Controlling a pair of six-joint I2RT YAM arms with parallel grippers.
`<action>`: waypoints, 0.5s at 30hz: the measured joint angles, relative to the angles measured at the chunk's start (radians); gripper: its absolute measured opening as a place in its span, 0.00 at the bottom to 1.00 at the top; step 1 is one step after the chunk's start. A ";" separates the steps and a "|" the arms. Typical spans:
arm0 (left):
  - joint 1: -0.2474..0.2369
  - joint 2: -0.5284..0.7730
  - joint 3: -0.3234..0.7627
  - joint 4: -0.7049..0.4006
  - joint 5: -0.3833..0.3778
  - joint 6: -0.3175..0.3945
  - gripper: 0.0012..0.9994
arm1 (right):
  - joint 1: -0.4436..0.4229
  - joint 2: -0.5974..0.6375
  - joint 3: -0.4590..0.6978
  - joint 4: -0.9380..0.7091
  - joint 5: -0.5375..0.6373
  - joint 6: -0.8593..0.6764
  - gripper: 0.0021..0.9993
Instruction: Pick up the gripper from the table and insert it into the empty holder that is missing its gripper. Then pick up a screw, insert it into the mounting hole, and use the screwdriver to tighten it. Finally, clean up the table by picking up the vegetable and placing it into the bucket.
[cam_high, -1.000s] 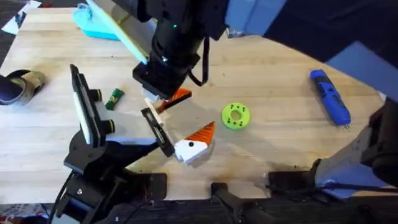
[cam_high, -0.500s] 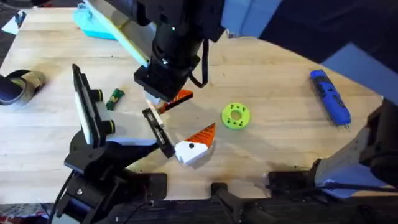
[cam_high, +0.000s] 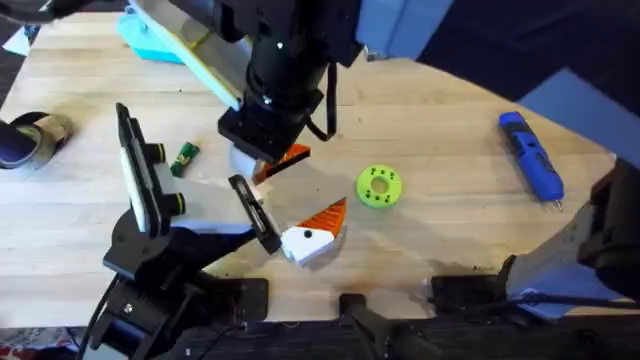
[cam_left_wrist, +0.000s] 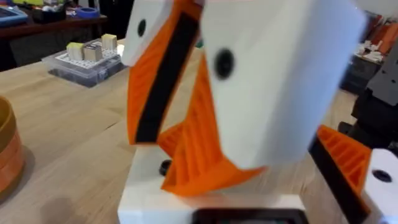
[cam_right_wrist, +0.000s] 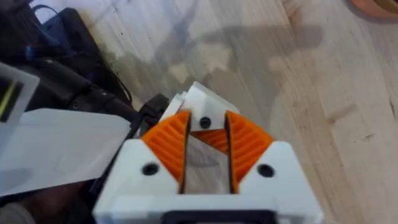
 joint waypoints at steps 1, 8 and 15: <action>0.000 0.000 0.000 0.000 -0.001 0.000 0.99 | 0.000 -0.001 0.000 -0.001 0.004 -0.001 0.46; 0.001 0.000 0.000 0.000 -0.003 0.006 0.99 | -0.039 -0.046 0.001 -0.012 0.017 -0.004 0.99; 0.001 0.000 0.000 0.000 -0.003 0.008 0.99 | -0.098 -0.141 0.001 -0.064 0.015 -0.004 1.00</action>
